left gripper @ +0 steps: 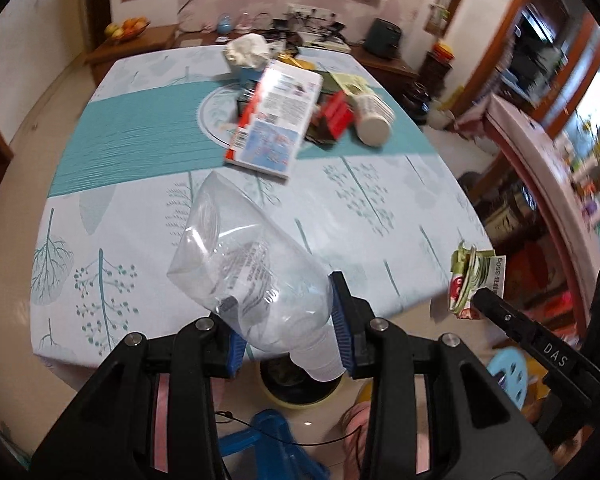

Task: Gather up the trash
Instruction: 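Carry the bottle and snack packet down over the trash bin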

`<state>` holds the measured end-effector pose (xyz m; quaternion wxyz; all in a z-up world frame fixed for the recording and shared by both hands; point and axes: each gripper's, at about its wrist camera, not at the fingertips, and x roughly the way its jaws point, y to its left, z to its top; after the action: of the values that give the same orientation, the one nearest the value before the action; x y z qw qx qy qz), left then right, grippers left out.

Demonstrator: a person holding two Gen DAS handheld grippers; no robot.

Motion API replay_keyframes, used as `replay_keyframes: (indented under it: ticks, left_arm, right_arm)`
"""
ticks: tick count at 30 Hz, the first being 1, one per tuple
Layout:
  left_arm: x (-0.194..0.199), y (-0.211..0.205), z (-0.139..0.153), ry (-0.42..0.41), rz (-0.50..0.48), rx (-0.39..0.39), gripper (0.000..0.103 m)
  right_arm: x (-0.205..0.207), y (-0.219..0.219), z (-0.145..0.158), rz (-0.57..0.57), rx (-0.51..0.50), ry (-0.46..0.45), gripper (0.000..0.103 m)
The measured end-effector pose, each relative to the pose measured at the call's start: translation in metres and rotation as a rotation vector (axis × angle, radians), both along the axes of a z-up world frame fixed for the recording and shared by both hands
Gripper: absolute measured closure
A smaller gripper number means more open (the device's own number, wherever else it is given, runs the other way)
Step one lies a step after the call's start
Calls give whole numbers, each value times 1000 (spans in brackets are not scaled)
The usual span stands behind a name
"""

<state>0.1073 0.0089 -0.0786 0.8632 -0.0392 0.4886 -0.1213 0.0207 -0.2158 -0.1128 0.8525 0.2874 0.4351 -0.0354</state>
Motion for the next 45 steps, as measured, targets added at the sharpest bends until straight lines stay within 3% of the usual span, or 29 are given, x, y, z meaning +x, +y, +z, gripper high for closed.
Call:
replay_keyframes:
  ticks: [5,10,20,26,32,45]
  left_arm:
    - [-40,-25,-14,-18,-99,63,70]
    - [-70,-43,-28,-32,-183,74,70]
    - [-101,-64,-76,-70,-291,109,70]
    - [-101,-73,-121,-11,-322,132,70]
    - [-93,-81,-159,28,-357,140,70]
    - [-76,-98,-261,155,-398,244,70]
  right_arm:
    - [-46,9,-8,21,-38,28,98]
    - [-80,12,-26,16,-58,61,98]
    - [-114,19,-65,18,-152,102,98]
    - [-115,17,-105,28,-148,155,98]
    - [-108,14,-164,48,-133,258,98]
    - [-71,4,-260,48,-79,381,98]
